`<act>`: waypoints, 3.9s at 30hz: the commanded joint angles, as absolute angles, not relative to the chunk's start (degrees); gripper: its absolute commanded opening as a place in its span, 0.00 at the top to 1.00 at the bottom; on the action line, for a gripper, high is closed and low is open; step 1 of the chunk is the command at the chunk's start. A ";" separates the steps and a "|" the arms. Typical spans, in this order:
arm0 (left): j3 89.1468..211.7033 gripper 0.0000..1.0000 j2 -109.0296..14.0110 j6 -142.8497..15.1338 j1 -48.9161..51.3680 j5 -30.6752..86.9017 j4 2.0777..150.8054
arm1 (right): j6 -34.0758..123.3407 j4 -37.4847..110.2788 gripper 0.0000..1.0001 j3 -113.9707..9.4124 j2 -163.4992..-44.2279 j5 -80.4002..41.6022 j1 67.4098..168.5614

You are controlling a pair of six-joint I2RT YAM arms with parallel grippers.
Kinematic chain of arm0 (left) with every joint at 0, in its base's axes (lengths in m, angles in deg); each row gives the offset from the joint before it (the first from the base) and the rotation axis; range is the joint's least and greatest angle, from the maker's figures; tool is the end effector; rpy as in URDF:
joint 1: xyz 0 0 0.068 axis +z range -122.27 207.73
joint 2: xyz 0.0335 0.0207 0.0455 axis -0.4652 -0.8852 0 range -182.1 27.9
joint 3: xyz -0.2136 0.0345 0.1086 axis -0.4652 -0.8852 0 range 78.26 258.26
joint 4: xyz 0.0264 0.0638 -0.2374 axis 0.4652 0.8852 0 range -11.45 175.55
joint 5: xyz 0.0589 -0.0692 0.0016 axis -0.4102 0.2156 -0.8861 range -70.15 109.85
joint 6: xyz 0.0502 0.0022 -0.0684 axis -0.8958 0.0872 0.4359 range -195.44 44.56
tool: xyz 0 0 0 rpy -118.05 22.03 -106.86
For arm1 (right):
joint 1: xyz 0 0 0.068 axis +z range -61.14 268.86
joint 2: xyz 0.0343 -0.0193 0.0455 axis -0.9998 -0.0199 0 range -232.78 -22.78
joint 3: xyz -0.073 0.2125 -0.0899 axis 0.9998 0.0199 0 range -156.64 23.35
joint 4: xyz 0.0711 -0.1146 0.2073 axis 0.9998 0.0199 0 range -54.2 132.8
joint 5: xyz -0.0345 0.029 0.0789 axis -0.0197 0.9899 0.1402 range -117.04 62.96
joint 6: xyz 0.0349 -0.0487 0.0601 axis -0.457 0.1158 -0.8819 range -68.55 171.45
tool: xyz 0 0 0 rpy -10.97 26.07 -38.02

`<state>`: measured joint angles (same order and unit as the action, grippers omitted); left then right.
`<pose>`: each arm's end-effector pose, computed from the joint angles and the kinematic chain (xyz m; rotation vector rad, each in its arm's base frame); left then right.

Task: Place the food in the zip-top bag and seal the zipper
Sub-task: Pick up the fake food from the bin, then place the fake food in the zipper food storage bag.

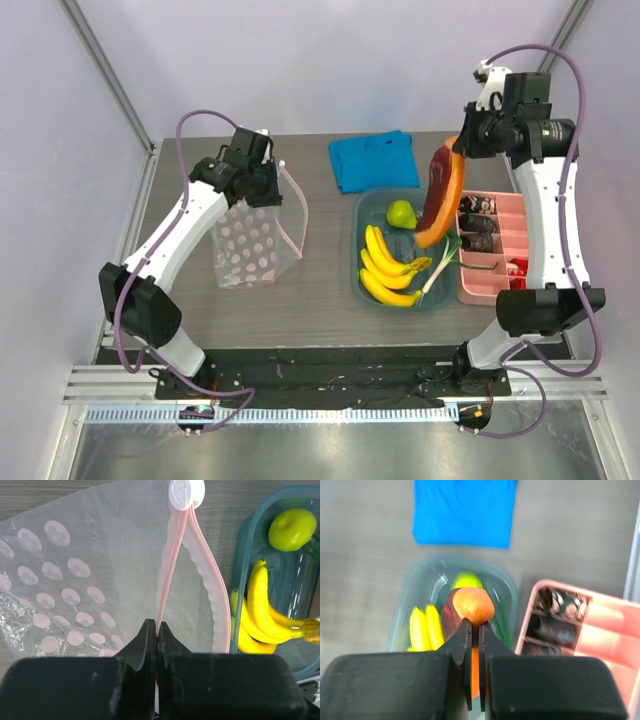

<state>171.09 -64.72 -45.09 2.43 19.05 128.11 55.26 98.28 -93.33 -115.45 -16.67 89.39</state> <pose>0.3232 -0.1516 0.2935 -0.1156 2.4738 -0.4128 0.3315 0.0166 0.4020 -0.1824 2.2273 0.1716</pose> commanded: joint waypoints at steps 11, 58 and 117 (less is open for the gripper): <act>179.15 1.00 -64.12 -36.42 3.64 21.35 125.30 | 28.52 58.40 0.99 -86.68 -108.65 -13.40 99.72; 184.34 1.00 -66.41 -29.91 4.87 23.27 121.53 | 33.36 46.96 0.99 -79.82 -113.31 -33.37 127.62; 173.79 1.00 -58.68 -19.54 7.33 37.87 106.67 | 41.16 63.75 0.44 -87.48 -121.40 -25.63 131.66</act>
<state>174.35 -60.83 -19.95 7.39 35.60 109.72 37.84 64.99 -86.99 -128.23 -25.63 131.32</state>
